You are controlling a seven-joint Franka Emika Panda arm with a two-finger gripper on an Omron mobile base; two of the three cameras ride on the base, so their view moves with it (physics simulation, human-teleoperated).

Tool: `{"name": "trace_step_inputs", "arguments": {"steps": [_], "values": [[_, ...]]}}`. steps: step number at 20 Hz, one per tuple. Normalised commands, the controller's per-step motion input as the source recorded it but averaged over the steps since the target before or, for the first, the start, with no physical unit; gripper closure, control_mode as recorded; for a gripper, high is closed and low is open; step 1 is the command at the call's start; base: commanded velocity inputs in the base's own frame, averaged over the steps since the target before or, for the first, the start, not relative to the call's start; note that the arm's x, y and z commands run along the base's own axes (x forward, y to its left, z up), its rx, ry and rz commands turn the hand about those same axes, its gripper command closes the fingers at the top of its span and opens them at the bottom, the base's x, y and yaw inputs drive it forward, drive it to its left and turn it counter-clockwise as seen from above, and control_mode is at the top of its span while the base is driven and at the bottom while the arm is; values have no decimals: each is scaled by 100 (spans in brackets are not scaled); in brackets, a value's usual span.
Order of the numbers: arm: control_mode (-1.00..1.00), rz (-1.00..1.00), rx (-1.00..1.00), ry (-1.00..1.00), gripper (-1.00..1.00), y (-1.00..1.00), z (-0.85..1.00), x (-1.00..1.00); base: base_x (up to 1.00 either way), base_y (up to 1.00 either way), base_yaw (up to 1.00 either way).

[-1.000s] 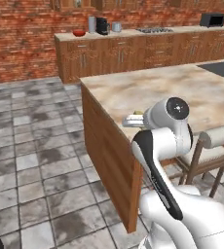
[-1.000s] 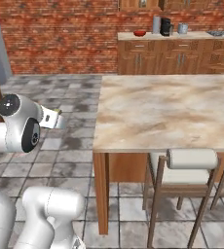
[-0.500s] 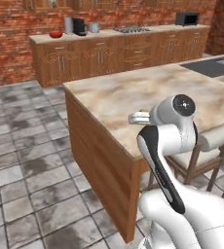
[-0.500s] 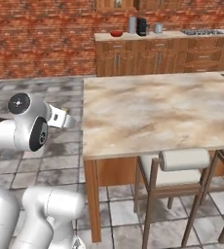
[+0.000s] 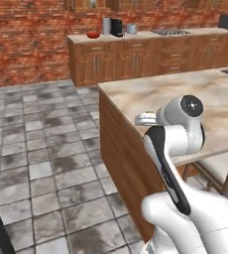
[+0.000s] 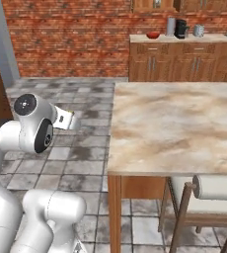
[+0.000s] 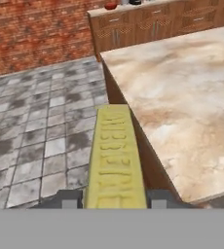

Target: Pick the egg and butter from the fridge and place them by the bowl for mixing.

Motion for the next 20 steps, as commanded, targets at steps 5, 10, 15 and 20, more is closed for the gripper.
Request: {"name": "trace_step_inputs", "arguments": {"steps": [5,10,15,20], "values": [[100,0,0,0,100,0,0,0,19,59,35],[100,0,0,0,100,0,0,0,52,44,32],[100,0,0,0,100,0,0,0,70,15,28],[100,0,0,0,100,0,0,0,85,0,21]]}}
